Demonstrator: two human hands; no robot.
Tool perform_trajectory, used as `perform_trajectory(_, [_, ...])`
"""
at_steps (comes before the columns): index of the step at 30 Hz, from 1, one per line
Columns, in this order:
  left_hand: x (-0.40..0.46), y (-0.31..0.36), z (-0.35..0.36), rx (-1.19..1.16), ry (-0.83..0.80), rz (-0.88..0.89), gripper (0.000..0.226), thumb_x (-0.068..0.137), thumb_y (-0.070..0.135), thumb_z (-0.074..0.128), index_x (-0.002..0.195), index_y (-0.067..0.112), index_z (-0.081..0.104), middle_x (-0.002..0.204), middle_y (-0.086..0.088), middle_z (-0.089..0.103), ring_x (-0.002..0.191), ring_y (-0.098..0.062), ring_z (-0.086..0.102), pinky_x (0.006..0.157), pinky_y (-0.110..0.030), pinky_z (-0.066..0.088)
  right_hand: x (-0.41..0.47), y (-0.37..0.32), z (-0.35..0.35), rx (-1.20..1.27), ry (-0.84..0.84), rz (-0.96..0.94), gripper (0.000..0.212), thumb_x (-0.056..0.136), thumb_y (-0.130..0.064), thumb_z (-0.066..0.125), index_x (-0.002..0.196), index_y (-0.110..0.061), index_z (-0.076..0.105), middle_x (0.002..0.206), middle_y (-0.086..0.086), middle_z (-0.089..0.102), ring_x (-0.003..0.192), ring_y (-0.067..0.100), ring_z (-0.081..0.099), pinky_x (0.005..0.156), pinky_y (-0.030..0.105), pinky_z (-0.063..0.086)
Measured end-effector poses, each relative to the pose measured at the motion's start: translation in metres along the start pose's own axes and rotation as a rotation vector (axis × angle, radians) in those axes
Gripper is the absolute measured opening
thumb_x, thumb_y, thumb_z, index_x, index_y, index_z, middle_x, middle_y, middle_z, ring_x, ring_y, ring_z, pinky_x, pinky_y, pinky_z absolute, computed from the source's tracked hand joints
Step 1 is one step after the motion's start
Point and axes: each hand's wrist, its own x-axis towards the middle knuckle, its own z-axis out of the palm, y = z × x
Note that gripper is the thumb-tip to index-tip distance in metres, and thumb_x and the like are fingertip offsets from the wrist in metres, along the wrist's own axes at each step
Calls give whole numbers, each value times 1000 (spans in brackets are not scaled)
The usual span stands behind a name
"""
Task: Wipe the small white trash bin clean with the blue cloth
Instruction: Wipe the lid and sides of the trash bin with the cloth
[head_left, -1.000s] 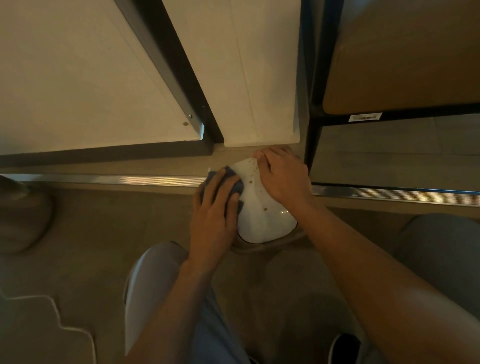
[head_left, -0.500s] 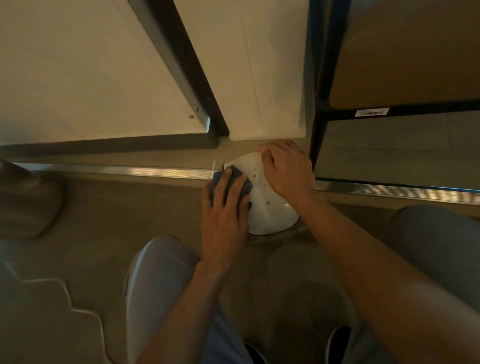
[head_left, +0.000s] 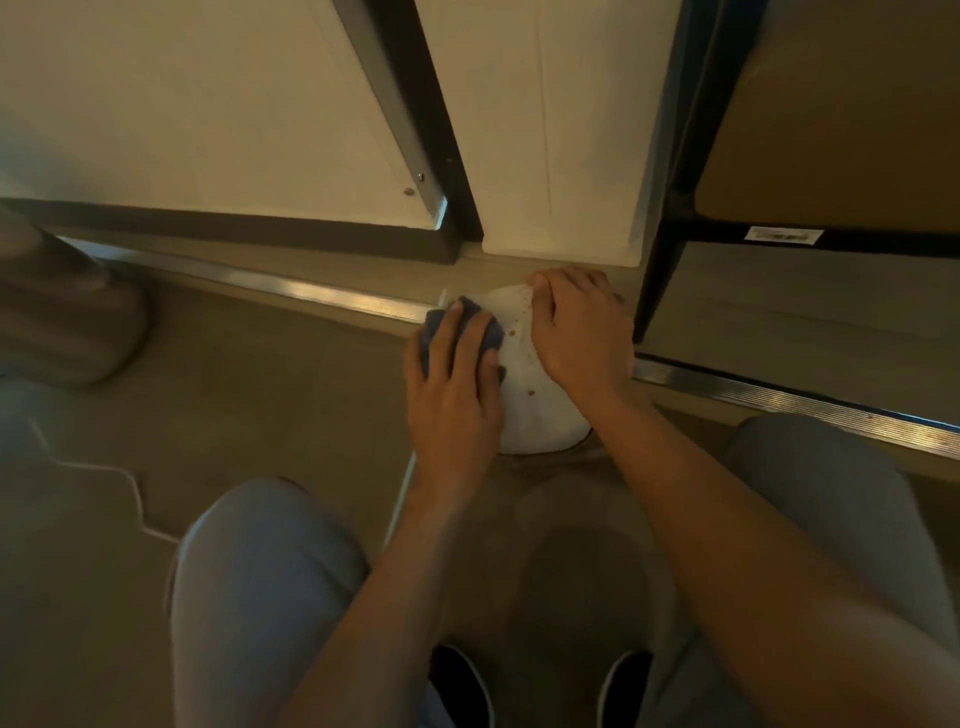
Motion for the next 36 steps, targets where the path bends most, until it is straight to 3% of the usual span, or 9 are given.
perform_trajectory(5, [9,-4,-8,-156,-61,-284,43,107,40,41,146,25,50,148,-2,52,134,-21,50,106,-33,42,-1,0,-2,19,-39,-18,52,100,-38,23,117,-19,68,116,3,68,111,21,59,94,41,50])
perform_trajectory(8, [55,-6,-11,-144,-147,-425,40,107,43,39,141,29,53,133,-3,63,123,-24,58,91,-28,38,-2,1,-4,7,-49,-20,42,103,-33,31,120,-19,67,119,3,67,116,21,57,96,40,48])
perform_trajectory(13, [51,15,3,-13,-36,-248,37,105,37,41,135,26,59,136,2,61,127,-21,55,103,-28,36,-1,-2,-6,3,-43,-6,39,102,-30,34,118,-17,67,117,5,68,113,23,59,94,42,49])
perform_trajectory(18, [-18,30,14,-29,113,-248,39,106,27,49,145,23,53,156,-4,45,145,-20,36,119,-45,31,-2,-2,-6,10,-35,-25,38,100,-30,34,116,-16,66,115,7,68,111,25,59,93,41,49])
perform_trajectory(22, [-33,17,11,-176,81,-324,42,107,35,44,147,24,49,156,-3,43,141,-20,41,114,-34,36,-2,0,-6,19,-19,-43,39,100,-30,33,117,-18,66,115,5,67,110,23,58,91,39,47])
perform_trajectory(26, [23,2,-2,-208,20,-461,44,105,51,36,137,28,56,125,4,64,113,-12,61,96,-38,52,-1,1,-3,37,-25,-39,38,101,-30,35,121,-19,65,119,3,66,115,22,57,96,41,47])
perform_trajectory(29, [50,4,1,-129,12,-392,38,106,46,40,138,32,56,131,7,64,118,-11,59,95,-26,45,0,0,-2,42,-15,-32,43,100,-33,30,121,-20,66,119,2,67,115,21,57,95,39,47])
perform_trajectory(34, [-9,19,15,-14,125,-225,38,106,30,52,143,25,56,154,-1,47,142,-20,41,117,-32,31,-1,-2,-4,18,-16,-25,45,99,-34,29,120,-20,66,118,1,67,112,20,56,93,37,46])
perform_trajectory(36, [-38,17,17,-36,122,-191,40,105,29,53,145,26,52,158,-6,42,142,-27,40,119,-25,24,-1,-1,-5,8,-32,-31,45,99,-35,28,121,-21,65,120,1,66,114,20,56,94,37,45])
